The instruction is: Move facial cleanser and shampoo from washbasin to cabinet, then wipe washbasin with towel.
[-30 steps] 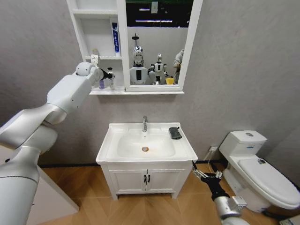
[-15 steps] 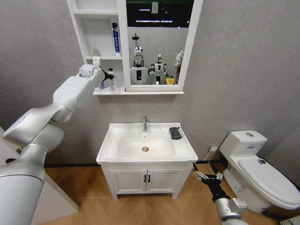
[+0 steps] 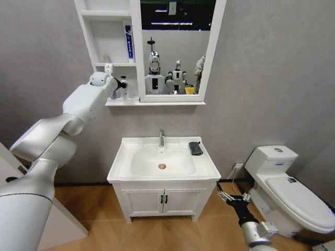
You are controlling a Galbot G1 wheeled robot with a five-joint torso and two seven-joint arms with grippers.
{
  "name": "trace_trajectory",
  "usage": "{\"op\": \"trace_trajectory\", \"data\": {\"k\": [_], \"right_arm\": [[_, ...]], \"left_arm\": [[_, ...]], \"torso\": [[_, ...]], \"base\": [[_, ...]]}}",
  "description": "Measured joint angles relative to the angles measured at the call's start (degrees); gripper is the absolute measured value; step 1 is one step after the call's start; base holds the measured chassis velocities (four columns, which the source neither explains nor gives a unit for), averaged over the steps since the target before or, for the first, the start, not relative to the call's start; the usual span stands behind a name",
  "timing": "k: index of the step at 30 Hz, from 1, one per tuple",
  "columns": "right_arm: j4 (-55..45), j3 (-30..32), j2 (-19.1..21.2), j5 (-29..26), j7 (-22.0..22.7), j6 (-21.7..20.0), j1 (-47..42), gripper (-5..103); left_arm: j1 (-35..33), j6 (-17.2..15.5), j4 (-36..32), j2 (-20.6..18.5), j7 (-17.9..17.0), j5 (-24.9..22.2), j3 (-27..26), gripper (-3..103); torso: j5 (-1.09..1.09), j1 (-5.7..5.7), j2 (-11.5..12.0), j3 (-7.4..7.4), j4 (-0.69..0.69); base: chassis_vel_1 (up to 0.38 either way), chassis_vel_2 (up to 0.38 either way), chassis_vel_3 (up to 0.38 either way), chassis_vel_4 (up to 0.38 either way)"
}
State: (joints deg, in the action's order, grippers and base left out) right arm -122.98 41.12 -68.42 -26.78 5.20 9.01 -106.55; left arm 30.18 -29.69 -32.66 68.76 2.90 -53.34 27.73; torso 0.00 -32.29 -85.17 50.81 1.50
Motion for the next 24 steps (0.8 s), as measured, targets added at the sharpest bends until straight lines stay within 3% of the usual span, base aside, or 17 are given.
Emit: {"op": "trace_trajectory", "data": {"k": [4, 6, 7, 9, 15, 17, 24], "right_arm": [[-0.1, 0.2, -0.1, 0.0, 0.0, 0.2, -0.4, 100], [-0.1, 0.6, -0.1, 0.1, 0.0, 0.5, -0.7, 100], [-0.1, 0.6, -0.1, 0.1, 0.0, 0.5, -0.7, 100], [-0.2, 0.8, -0.1, 0.1, 0.0, 0.6, -0.8, 100], [-0.5, 0.8, -0.1, 0.0, 0.1, 0.6, -0.8, 100], [-0.6, 1.0, 0.1, 0.0, 0.1, 0.6, -0.8, 100], [-0.6, 1.4, 0.7, -0.6, 0.1, 0.7, -0.5, 100]], "left_arm": [[-0.1, 0.0, 0.0, 0.0, 0.0, -0.2, -0.1, 41], [-0.2, 0.0, -0.1, 0.2, 0.1, -0.6, -0.2, 52], [-0.2, 0.0, -0.1, 0.2, 0.1, -0.6, -0.2, 52], [-0.2, 0.0, 0.1, 0.7, 0.1, -0.6, -0.3, 68], [-0.2, -0.2, -0.5, 0.9, -0.1, -0.7, -0.4, 85], [-0.3, -0.6, -2.5, -0.2, -0.4, -0.9, -0.3, 94], [-2.0, -3.0, -10.1, -4.7, -2.6, -2.9, 0.3, 100]], "torso": [[0.00, 0.00, 0.0, 0.00, 0.00], [0.00, 0.00, 0.0, 0.00, 0.01], [0.00, 0.00, 0.0, 0.00, 0.01], [0.00, 0.00, 0.0, 0.00, 0.00], [0.01, 0.00, 0.0, 0.00, 0.02], [0.01, 0.00, 0.0, 0.00, 0.02], [-0.01, 0.00, 0.0, 0.00, 0.00]], "base": [[0.000, 0.000, 0.000, 0.000], [0.000, 0.000, 0.000, 0.000], [0.000, 0.000, 0.000, 0.000], [0.000, 0.000, 0.000, 0.000], [0.000, 0.000, 0.000, 0.000], [0.000, 0.000, 0.000, 0.000], [0.000, 0.000, 0.000, 0.000]]}}
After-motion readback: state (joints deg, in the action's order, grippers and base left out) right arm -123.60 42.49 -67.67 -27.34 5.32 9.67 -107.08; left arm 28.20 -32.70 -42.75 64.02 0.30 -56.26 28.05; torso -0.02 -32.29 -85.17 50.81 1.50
